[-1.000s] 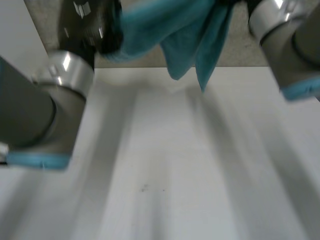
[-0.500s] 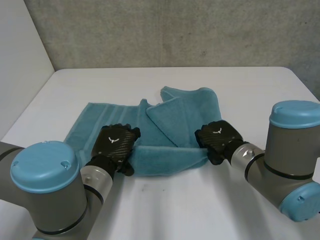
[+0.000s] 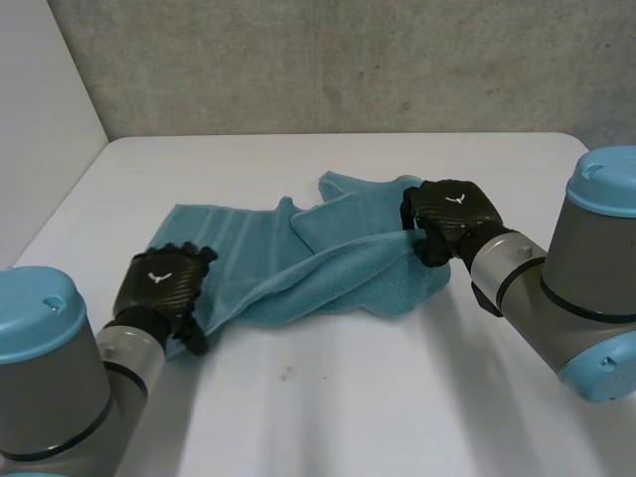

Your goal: Fold the laundry

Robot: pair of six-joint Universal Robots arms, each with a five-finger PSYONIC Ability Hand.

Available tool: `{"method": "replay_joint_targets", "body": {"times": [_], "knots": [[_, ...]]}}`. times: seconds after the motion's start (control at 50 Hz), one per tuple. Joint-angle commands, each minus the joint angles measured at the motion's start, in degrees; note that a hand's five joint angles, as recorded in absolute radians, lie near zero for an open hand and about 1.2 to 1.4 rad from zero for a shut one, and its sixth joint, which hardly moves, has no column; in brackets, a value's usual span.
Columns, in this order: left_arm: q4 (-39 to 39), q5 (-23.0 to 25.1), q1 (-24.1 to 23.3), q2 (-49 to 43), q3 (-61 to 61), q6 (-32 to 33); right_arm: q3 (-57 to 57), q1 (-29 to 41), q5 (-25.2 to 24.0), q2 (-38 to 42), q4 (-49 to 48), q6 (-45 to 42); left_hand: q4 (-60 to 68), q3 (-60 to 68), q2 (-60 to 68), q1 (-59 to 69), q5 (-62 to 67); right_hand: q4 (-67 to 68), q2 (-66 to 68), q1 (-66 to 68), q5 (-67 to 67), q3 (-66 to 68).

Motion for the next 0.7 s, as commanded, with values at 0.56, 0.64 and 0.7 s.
{"method": "replay_joint_targets", "body": {"times": [0.56,0.64,0.7], "knots": [[1.96,-0.35,4.41,-5.63,-2.17,0.43,0.89,-0.56,0.41,2.28,-0.11,-0.06,15.00,14.59,14.95,14.92,15.37,11.89,12.50,23.67,13.09,12.13],[1.96,-0.35,4.32,-6.24,-2.17,0.52,0.89,-0.56,0.41,2.46,-0.11,-0.15,14.50,14.09,14.45,14.42,14.86,11.89,12.50,23.67,13.09,12.13],[1.96,-0.35,4.41,-6.86,-2.17,0.61,0.89,-0.56,0.41,2.90,-0.02,-0.15,14.33,13.92,14.28,14.25,14.69,11.89,12.50,23.67,13.09,12.13]]}}
